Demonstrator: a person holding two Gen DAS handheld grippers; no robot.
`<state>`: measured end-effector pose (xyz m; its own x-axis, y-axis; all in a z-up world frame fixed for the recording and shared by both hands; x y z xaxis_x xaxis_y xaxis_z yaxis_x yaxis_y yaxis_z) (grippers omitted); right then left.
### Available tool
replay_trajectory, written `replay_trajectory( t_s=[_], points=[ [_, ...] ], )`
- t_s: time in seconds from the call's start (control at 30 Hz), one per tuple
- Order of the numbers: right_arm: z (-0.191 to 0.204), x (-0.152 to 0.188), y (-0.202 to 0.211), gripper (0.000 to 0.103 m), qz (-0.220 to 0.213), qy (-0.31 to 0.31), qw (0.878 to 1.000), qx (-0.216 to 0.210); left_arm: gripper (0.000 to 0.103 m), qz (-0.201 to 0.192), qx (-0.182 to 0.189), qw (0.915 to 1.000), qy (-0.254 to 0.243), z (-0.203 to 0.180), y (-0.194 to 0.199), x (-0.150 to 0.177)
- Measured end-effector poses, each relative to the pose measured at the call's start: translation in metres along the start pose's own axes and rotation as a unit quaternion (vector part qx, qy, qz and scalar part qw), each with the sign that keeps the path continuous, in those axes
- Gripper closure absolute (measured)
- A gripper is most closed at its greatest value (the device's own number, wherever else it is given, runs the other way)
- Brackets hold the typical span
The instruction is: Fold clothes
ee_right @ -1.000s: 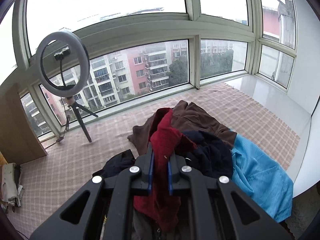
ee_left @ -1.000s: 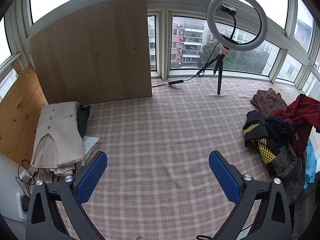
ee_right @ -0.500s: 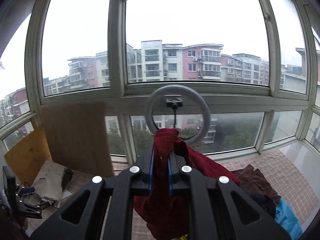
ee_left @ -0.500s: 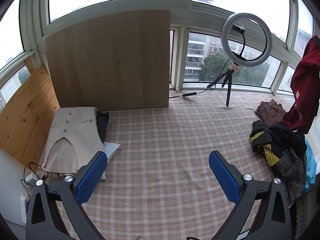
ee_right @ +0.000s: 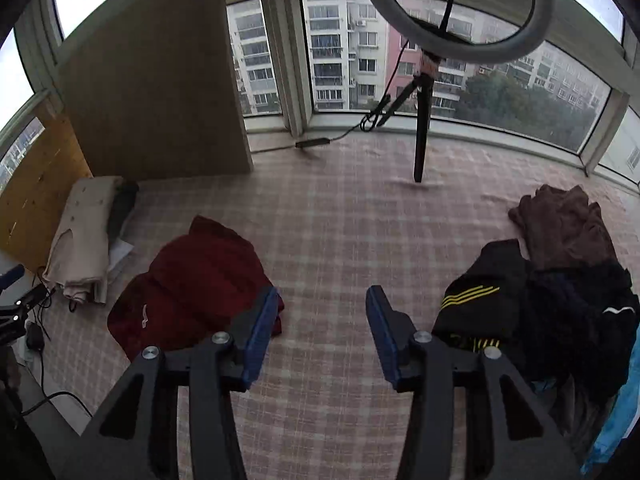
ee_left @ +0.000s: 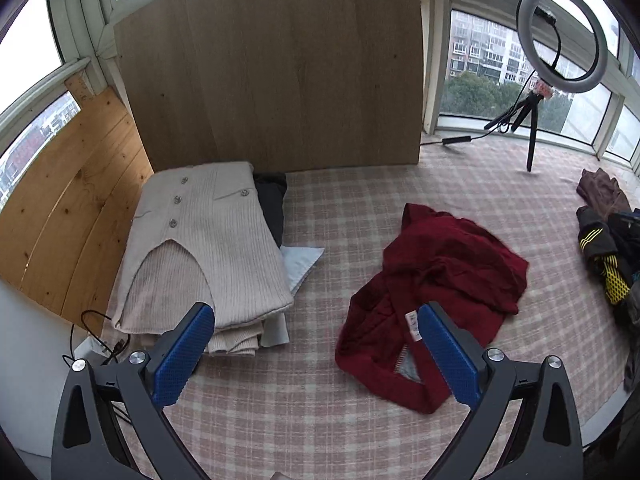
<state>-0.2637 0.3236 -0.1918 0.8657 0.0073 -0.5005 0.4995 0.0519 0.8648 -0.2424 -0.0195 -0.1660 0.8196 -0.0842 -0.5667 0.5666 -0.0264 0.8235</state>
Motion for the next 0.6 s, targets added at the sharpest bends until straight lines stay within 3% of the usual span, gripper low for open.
replay_trajectory(
  t_s=[0.07, 0.2, 0.3, 0.5, 0.6],
  points=[
    [0.014, 0.011, -0.024, 0.057, 0.028, -0.003, 0.999, -0.034, 0.001, 0.021, 0.000, 0.9998, 0.005, 0.005, -0.020, 0.006],
    [0.084, 0.012, -0.048, 0.056, 0.040, 0.057, 0.994, -0.081, 0.001, 0.043, 0.008, 0.9987, 0.026, 0.016, -0.043, 0.022],
    [0.140, 0.008, -0.072, 0.045, 0.050, 0.116, 0.986, -0.111, 0.001, 0.068, 0.009, 0.9971, 0.033, 0.025, -0.059, 0.038],
    [0.218, -0.005, -0.118, 0.045, 0.058, 0.216, 0.970, -0.090, 0.001, 0.093, 0.003, 0.9953, 0.028, 0.031, -0.077, 0.057],
    [0.244, -0.005, -0.133, 0.044, 0.073, 0.242, 0.961, -0.114, 0.001, 0.099, -0.003, 0.9949, 0.021, 0.031, -0.084, 0.062]
  ],
)
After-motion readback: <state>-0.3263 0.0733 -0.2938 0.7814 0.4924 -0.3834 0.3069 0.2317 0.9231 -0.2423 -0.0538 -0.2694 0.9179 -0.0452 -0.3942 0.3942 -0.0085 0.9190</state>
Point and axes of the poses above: each gripper's, at about its wrist camera, not at the fingertips, and y roughly against the way its jaws point, z to its left, x to its underside, the point moved 10 cm from there along -y, roughly the way its jaws point, and after that the axes turned 5 degrees about x, right-handed, at the moved point
